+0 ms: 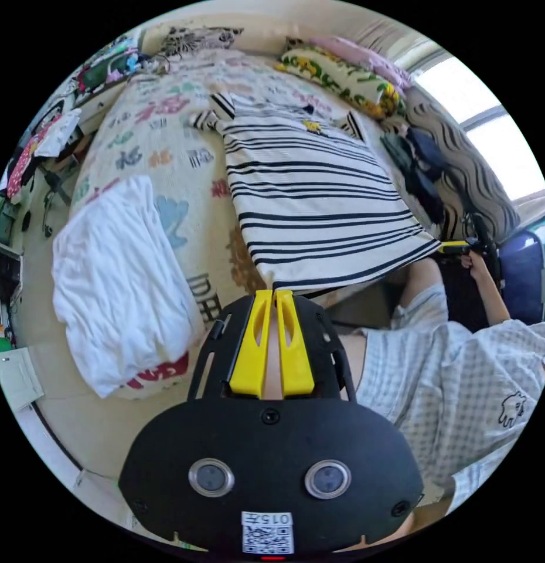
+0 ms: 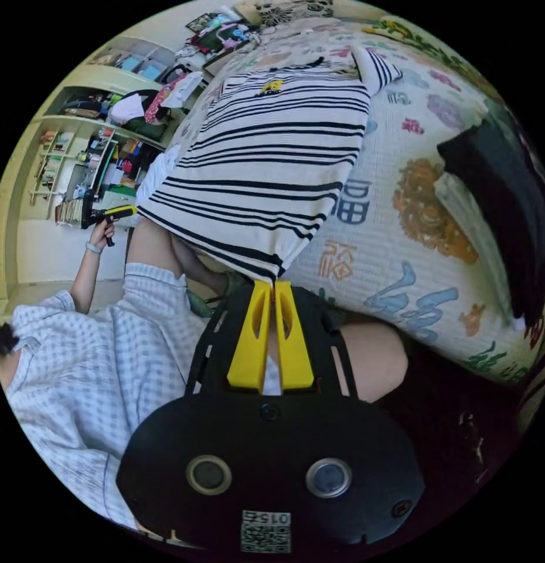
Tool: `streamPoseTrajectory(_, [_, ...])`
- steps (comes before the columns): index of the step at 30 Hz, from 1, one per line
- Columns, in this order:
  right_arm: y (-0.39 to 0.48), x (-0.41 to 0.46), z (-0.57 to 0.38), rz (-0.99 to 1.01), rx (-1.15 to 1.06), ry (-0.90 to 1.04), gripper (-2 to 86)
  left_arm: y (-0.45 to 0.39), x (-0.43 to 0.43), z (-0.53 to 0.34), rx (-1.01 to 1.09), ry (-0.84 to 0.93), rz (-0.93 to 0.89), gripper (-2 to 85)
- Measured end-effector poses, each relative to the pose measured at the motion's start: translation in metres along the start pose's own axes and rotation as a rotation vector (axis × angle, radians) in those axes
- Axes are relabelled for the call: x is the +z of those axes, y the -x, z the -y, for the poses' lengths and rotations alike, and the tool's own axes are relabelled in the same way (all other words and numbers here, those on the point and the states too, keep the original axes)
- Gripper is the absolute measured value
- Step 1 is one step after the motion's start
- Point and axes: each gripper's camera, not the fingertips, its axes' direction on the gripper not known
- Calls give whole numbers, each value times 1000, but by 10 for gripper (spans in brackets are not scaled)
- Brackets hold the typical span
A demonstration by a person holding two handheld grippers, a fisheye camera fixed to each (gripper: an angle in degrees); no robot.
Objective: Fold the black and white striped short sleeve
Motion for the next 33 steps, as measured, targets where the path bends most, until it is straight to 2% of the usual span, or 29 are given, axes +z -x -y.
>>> streamPoseTrajectory(4, [-34,35,-26,-1,59,66,-2,-8,58,-14,46,141,75,-4])
streamPoseTrajectory(7, [-54,41,-31,-39,75,77,1,-11,87,-13,84,166,165,-1])
streamPoseTrajectory(10, [-74,45,-22,-19,67,85,5,-7,116,-2,99,208,192,5])
streamPoseTrajectory(15, [-107,48,-11,-111,46,183,12,7,146,17,132,281,249,23])
streamPoseTrajectory(20, [-149,8,-10,-109,65,81,17,45,177,29,103,474,313,43])
streamPoseTrajectory(22, [-162,-2,-8,-114,59,40,12,54,183,31,105,463,332,45])
streamPoseTrajectory(24, [-175,-7,-1,-94,55,12,6,59,187,37,108,410,315,45])
streamPoseTrajectory(28, [-195,2,31,-77,31,-18,-3,69,207,62,102,276,146,46])
streamPoseTrajectory(33, [-220,28,71,-112,25,91,-5,86,271,103,95,316,48,40])
